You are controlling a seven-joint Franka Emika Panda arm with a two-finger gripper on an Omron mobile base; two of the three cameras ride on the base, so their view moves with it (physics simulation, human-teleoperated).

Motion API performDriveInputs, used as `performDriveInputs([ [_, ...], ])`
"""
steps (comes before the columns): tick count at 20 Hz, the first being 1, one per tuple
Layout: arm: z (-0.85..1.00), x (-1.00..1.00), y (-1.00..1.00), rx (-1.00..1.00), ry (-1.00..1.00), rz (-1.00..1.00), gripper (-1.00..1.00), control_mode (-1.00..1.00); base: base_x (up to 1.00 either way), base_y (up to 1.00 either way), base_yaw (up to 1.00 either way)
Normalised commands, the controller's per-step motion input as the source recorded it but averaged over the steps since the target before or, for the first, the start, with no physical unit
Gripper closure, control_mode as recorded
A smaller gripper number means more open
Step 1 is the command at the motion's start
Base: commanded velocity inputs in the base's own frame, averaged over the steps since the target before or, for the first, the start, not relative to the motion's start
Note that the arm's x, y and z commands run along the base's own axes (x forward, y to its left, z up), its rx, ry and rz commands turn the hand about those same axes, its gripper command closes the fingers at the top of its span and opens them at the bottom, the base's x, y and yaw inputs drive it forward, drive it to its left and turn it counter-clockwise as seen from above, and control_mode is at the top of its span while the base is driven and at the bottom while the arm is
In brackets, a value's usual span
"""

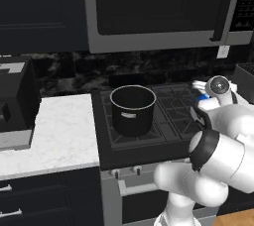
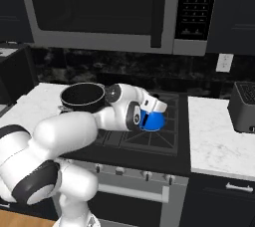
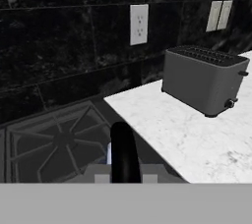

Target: Pick the kettle from the counter and place it on a stove burner. Then turn the burner on.

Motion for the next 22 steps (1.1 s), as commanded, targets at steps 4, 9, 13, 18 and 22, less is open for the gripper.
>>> performDriveInputs([
  [4, -0.30, 0.39, 0.00, -0.02, 0.00, -0.03, 1.00, -1.00, 0.00, 0.00, 0.00],
  [9, -0.38, 0.27, 0.00, -0.04, 0.03, -0.04, 1.00, -1.00, 0.00, 0.00, 0.00],
  [13, -0.32, 0.06, 0.00, -0.01, 0.05, -0.05, 1.00, -1.00, 0.00, 0.00, 0.00],
  [18, -0.19, 0.03, 0.09, 0.00, 0.01, -0.03, 1.00, -1.00, 0.00, 0.00, 0.00],
  [22, -0.01, 0.33, 0.24, 0.00, 0.00, -0.11, 1.00, -1.00, 0.00, 0.00, 0.00],
])
